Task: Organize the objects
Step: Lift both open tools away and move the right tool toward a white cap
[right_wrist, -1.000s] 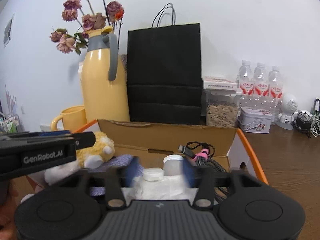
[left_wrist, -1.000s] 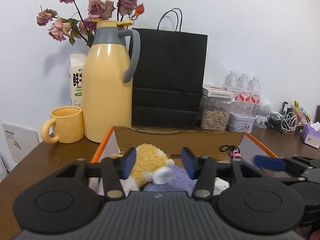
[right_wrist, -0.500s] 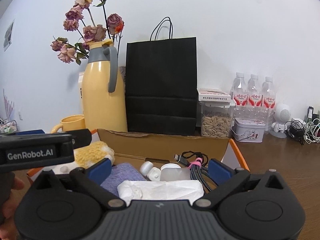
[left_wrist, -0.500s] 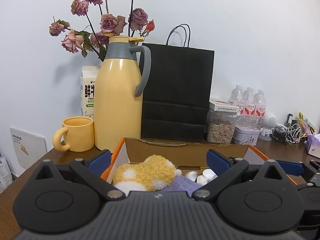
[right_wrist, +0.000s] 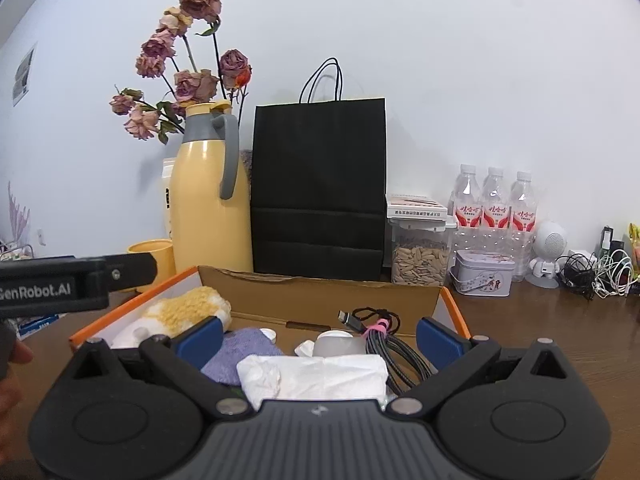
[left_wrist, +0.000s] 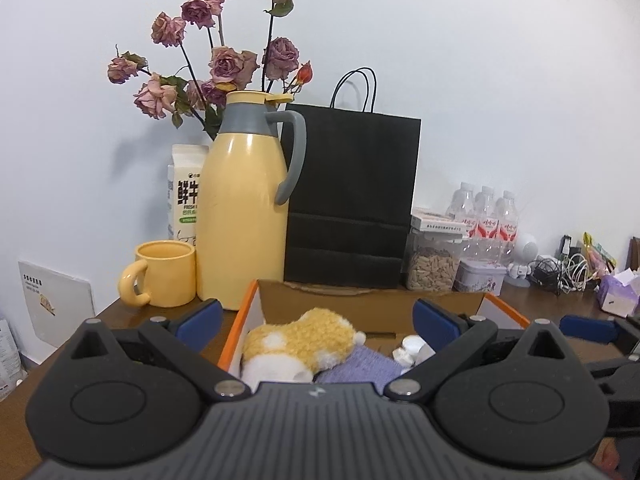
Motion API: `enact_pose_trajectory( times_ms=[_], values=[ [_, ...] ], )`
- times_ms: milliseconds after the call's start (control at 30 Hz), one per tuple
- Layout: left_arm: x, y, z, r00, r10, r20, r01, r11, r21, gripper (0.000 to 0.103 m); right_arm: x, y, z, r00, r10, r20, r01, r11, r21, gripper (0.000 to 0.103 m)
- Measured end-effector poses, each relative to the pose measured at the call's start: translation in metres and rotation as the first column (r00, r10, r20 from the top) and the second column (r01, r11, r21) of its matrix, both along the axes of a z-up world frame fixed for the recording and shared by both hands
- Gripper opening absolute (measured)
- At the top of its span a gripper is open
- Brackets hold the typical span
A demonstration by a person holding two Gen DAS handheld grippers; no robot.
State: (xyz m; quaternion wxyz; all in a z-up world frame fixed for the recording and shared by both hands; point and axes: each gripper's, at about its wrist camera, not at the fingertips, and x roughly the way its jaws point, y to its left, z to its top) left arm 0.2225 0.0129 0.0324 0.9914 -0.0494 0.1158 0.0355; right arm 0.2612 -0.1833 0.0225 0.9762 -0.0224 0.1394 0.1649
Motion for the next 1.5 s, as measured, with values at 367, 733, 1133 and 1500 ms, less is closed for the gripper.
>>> enact_pose_trajectory(
  times_ms=[367, 733, 1133, 1500],
  values=[
    [-0.038, 0.012, -0.015, 0.998, -0.004, -0.065, 0.006, 0.999, 0.037, 0.103, -0.038, -0.007, -0.009, 0.999, 0.03, -0.011, -0.03, 0.998, -0.047, 0.103],
    [-0.077, 0.038, -0.027, 0.988, 0.008, -0.157, 0.0, 0.999, 0.052, 0.103, -0.065, -0.022, -0.032, 0.986, 0.058, -0.153, -0.076, 0.991, -0.114, 0.103],
    [-0.107, 0.068, -0.036, 0.976, 0.07, -0.206, -0.066, 0.997, 0.028, 0.103, -0.045, -0.02, -0.062, 0.943, 0.04, -0.33, -0.094, 0.985, -0.148, 0.077],
    [-0.113, 0.075, -0.039, 0.974, 0.074, -0.214, -0.076, 0.997, 0.0, 0.103, -0.032, -0.022, -0.06, 0.935, 0.058, -0.35, -0.082, 0.995, -0.055, 0.054]
  ],
)
